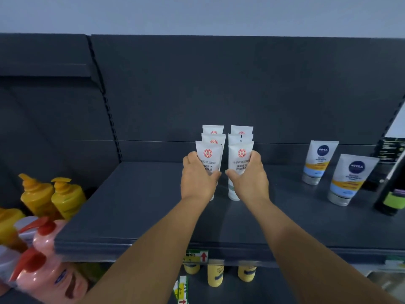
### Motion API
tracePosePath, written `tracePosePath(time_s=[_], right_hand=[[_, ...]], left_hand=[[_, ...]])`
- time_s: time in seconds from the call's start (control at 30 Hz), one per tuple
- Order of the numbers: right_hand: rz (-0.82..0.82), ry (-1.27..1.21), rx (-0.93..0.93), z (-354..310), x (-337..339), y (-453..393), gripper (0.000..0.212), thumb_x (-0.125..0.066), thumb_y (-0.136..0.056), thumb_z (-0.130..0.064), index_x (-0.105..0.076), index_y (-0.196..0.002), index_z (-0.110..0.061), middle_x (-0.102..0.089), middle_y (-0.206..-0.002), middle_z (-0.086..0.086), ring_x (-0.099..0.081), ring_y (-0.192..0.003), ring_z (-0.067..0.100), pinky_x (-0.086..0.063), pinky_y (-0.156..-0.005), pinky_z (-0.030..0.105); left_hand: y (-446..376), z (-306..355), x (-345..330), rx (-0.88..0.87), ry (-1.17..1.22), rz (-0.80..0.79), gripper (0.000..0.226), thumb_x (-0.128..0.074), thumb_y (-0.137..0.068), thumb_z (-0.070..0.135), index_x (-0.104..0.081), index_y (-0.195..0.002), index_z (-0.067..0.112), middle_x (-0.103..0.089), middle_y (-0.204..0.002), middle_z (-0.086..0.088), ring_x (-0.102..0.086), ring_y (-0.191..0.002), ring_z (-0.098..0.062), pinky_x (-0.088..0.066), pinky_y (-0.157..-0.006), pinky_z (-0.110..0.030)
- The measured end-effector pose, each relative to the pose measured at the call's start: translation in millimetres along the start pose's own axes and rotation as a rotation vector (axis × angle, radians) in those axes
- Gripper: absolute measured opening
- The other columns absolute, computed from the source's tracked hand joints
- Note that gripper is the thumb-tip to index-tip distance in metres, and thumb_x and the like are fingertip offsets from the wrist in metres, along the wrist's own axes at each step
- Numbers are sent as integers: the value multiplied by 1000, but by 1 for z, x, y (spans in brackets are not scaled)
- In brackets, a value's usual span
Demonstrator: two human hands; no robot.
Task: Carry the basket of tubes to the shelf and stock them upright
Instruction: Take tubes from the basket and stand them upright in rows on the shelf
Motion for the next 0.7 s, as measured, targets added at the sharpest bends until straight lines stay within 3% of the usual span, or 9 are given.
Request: tracePosePath(time_s=[0.17, 0.23, 0.3, 0.43, 0.7], right_hand=[[-9, 16, -14, -1, 2, 12, 62, -72, -80, -23, -35, -129, -14, -49, -127, 1, -55, -107, 22, -43, -76, 33], [-12, 53, -7, -3, 5, 29, 84, -73, -81, -25, -20, -145, -13, -36, -146, 2, -44, -129, 24, -45, -91, 39], [-14, 98, 41, -9, 5, 54, 96, -73, -81, -28, -10, -151, -13, -23, -155, 2, -27, -141, 22, -38, -107, 43], [-117, 213, 137, -22, -8, 122, 95, -68, -86, -32, -3, -154, -15, -5, -162, 0, -5, -149, 16, -18, -120, 40], [-350, 328, 266, -35, -68, 250, 89, -60, -91, -36, 1, -154, -18, 1, -162, -3, 3, -149, 13, -6, -120, 32]], left_hand=[[7, -4, 5, -8, 18, -51, 74, -79, -74, 27, -35, -132, 12, -42, -130, -5, -52, -114, -24, -49, -92, -41], [19, -9, 15, -19, -8, -79, 89, -78, -75, 30, -24, -144, 14, -37, -139, -5, -46, -125, -23, -46, -97, -39], [36, -15, 30, -51, -76, -94, 94, -75, -79, 34, -14, -149, 17, -31, -146, -4, -38, -133, -21, -44, -100, -38], [87, -37, 65, -138, -264, -141, 88, -64, -87, 39, -8, -152, 20, -18, -155, 1, -24, -141, -19, -36, -109, -37], [189, -112, 120, -203, -525, -235, 83, -59, -89, 42, -13, -152, 13, -19, -158, -3, -17, -146, -17, -16, -119, -30]])
Point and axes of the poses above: each hand's wrist, its own y-axis away from the middle knuckle, its own x-axis out of the back of the hand, z = x × y, the point moved 8 cm from there along -y, towards the middle knuckle
